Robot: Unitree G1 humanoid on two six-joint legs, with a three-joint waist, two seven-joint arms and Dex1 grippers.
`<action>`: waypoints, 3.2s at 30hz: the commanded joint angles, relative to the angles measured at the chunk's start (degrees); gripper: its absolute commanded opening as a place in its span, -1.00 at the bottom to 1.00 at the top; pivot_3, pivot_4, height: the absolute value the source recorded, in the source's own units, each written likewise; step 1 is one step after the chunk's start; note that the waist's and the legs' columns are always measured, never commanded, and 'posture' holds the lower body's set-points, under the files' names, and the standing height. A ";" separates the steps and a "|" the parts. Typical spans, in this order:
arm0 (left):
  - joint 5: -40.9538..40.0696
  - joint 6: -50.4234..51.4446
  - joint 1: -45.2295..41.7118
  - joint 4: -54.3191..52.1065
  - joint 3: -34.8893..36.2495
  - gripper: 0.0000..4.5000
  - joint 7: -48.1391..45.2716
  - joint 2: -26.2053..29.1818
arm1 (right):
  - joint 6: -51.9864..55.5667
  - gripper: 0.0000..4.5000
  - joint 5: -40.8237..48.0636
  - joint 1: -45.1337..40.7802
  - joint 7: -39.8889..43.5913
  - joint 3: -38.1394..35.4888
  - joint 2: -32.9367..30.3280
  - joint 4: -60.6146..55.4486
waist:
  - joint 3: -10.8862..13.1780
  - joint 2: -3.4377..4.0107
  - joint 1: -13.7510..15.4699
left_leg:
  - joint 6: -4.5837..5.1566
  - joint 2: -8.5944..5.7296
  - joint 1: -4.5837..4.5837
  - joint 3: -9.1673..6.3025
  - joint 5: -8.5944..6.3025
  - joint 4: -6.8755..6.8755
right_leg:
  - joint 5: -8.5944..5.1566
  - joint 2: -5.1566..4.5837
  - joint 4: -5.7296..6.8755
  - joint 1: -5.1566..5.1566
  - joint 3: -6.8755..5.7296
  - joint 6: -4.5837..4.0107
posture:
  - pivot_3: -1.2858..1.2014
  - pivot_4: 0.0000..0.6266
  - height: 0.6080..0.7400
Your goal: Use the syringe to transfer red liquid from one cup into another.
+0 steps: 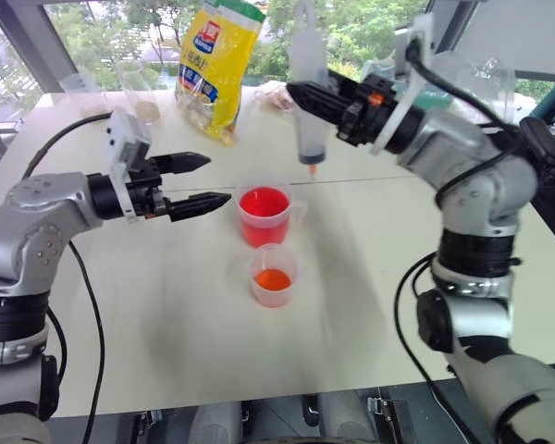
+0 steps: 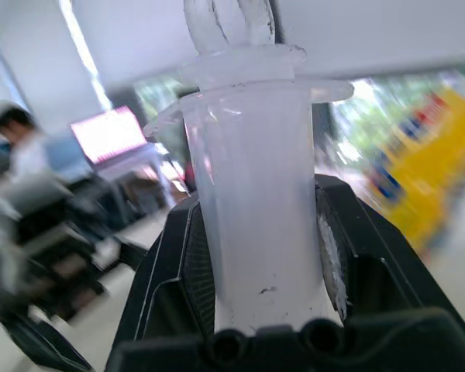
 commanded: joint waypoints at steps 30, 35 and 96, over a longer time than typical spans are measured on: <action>1.28 -0.39 -15.13 5.18 -5.65 1.00 -5.43 -9.09 | -47.87 -0.37 -14.19 16.21 5.36 13.16 11.74 18.65 | 0.00 0.00 -0.25 | -0.28 -0.01 0.12 -0.05 0.17 0.02 | -0.01 -0.01 0.40 -0.05 0.04 -0.01 | 0.03 -0.52 1.00; 2.22 -1.06 -15.98 6.14 -6.15 1.00 -5.82 -10.53 | -48.08 -0.37 -14.56 16.19 5.74 13.64 11.47 19.19 | 0.00 0.00 -0.23 | -0.28 -0.01 0.16 -0.07 0.17 0.04 | -0.01 -0.01 0.51 -0.04 0.04 -0.02 | 0.03 -0.52 1.00; 7.37 -4.78 -18.31 12.43 -7.18 0.75 -3.51 -16.52 | -43.52 -0.37 -14.31 14.79 5.27 14.14 11.60 18.59 | 0.00 0.00 -0.26 | -0.29 -0.01 0.15 -0.10 0.18 0.04 | -0.02 0.01 0.53 -0.08 0.04 -0.03 | 0.03 -0.52 1.00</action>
